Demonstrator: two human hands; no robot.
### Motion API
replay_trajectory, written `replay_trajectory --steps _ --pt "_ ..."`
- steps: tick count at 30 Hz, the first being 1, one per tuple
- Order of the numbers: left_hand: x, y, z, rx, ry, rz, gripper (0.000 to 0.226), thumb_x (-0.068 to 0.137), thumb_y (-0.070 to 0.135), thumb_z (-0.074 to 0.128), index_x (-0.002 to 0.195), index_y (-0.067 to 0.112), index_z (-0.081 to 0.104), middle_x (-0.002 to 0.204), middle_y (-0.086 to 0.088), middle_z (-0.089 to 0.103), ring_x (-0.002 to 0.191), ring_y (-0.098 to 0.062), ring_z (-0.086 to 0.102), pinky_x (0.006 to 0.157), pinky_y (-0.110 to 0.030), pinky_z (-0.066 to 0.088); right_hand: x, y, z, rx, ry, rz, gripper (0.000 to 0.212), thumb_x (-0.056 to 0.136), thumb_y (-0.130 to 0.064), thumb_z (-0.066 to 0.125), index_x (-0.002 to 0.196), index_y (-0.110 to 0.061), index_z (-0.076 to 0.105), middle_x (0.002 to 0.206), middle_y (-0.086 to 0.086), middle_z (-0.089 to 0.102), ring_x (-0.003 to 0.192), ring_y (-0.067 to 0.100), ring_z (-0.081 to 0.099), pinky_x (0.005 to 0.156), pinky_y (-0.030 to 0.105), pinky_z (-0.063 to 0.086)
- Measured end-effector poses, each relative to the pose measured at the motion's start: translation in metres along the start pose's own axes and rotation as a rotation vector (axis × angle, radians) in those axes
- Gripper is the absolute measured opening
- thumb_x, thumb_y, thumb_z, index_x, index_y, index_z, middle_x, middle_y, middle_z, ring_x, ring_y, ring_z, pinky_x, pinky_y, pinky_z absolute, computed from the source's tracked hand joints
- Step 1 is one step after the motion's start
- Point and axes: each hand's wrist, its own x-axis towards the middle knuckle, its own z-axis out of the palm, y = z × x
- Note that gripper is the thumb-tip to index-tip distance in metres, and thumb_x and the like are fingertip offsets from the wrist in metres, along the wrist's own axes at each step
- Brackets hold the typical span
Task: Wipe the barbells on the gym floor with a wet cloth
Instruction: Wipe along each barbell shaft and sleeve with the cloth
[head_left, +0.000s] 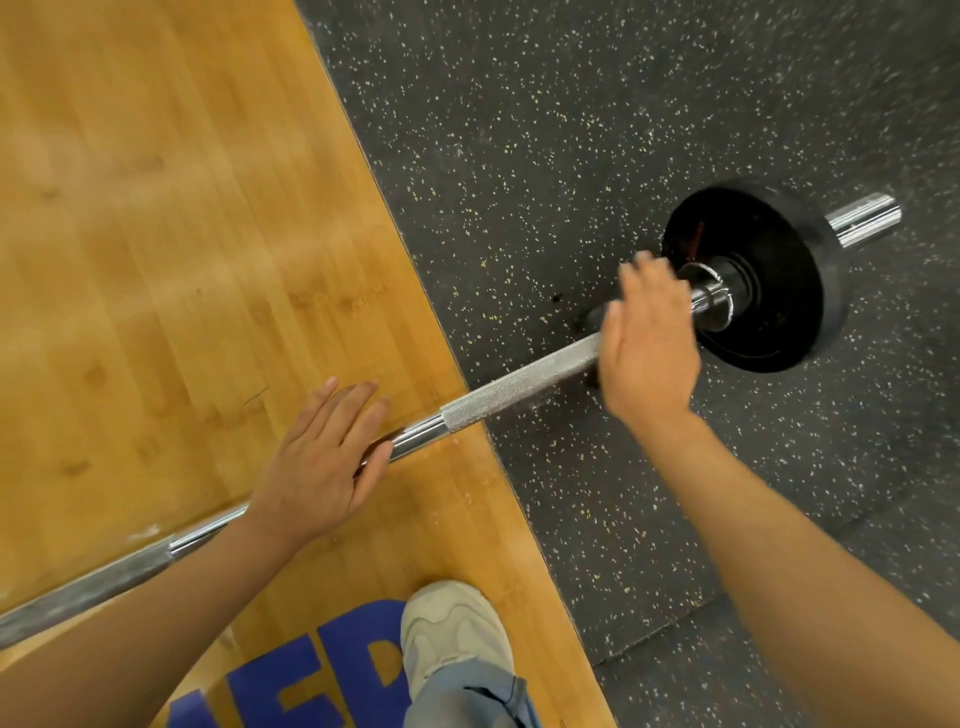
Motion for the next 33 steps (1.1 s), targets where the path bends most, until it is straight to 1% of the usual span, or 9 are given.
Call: replay_trajectory --steps 3,6,12,16,22,25,28,30,33 --pt "0.000 0.000 0.001 0.014 0.005 0.005 0.042 0.104 0.032 0.037 0.122 0.001 0.059 0.127 -0.019 0.060 0.115 -0.033 0.059 0.116 -0.047 0.030 0.011 0.018 0.002 -0.005 0.088 0.079 0.044 0.105 -0.018 0.031 0.135 0.007 0.052 0.145 0.021 0.049 0.140 0.037 0.040 0.119 0.049 0.026" --pt "0.000 0.000 0.002 0.021 0.009 0.004 0.043 0.104 0.032 0.036 0.122 0.001 0.060 0.126 -0.019 0.060 0.115 -0.033 0.059 0.117 -0.047 0.030 0.002 -0.003 0.013 0.022 0.161 0.096 0.041 0.104 -0.017 0.034 0.131 0.004 0.056 0.142 0.019 0.053 0.139 0.036 0.042 0.121 0.049 0.022" --pt "-0.001 0.000 0.001 0.019 0.020 0.008 0.043 0.104 0.032 0.038 0.122 0.001 0.060 0.128 -0.019 0.060 0.116 -0.032 0.059 0.117 -0.046 0.030 -0.003 0.011 0.007 -0.041 0.064 -0.239 0.053 0.108 -0.030 0.026 0.130 0.006 0.057 0.138 0.023 0.055 0.133 0.039 0.048 0.120 0.046 0.023" --pt "0.000 0.000 0.001 0.015 0.032 0.007 0.042 0.104 0.032 0.037 0.121 0.001 0.060 0.128 -0.018 0.060 0.116 -0.032 0.059 0.118 -0.045 0.027 0.016 0.043 -0.007 -0.030 0.050 -0.180 0.053 0.107 -0.033 0.028 0.133 0.005 0.056 0.141 0.020 0.053 0.131 0.037 0.047 0.118 0.042 0.026" --pt "0.000 0.000 0.002 0.036 0.032 0.026 0.042 0.104 0.031 0.036 0.120 0.000 0.061 0.128 -0.019 0.060 0.115 -0.033 0.060 0.118 -0.045 0.028 0.006 0.022 0.008 -0.017 0.105 -0.181 0.053 0.107 -0.033 0.026 0.126 0.003 0.061 0.133 0.019 0.058 0.125 0.036 0.053 0.115 0.050 0.030" --pt "-0.001 0.000 0.003 0.044 0.033 0.031 0.042 0.104 0.030 0.037 0.119 0.000 0.063 0.129 -0.020 0.059 0.116 -0.033 0.059 0.117 -0.046 0.030 0.001 0.020 0.004 -0.019 0.061 -0.385 0.044 0.106 -0.026 0.032 0.127 0.001 0.060 0.137 0.019 0.055 0.123 0.036 0.053 0.114 0.049 0.032" --pt "-0.001 0.000 0.003 0.052 0.044 0.038 0.041 0.104 0.030 0.038 0.119 0.001 0.063 0.132 -0.020 0.058 0.117 -0.034 0.059 0.115 -0.047 0.031 0.017 0.038 -0.010 -0.053 0.040 -0.533 0.040 0.095 -0.010 0.042 0.130 0.003 0.056 0.144 0.019 0.050 0.128 0.034 0.049 0.113 0.049 0.034" --pt "-0.002 0.000 0.004 0.066 0.044 0.043 0.042 0.104 0.030 0.038 0.119 0.000 0.064 0.133 -0.020 0.058 0.118 -0.034 0.059 0.114 -0.048 0.033 0.030 0.049 -0.013 -0.012 0.034 -0.472 0.039 0.093 -0.010 0.042 0.123 0.004 0.061 0.137 0.020 0.056 0.121 0.038 0.054 0.107 0.050 0.041" --pt "-0.002 0.001 0.003 0.091 0.060 0.056 0.041 0.104 0.029 0.038 0.118 0.001 0.065 0.136 -0.020 0.056 0.120 -0.034 0.058 0.112 -0.049 0.035 0.035 0.058 -0.003 0.028 0.096 -0.505 0.034 0.091 -0.014 0.042 0.103 0.004 0.069 0.108 0.018 0.068 0.097 0.039 0.065 0.090 0.047 0.050"
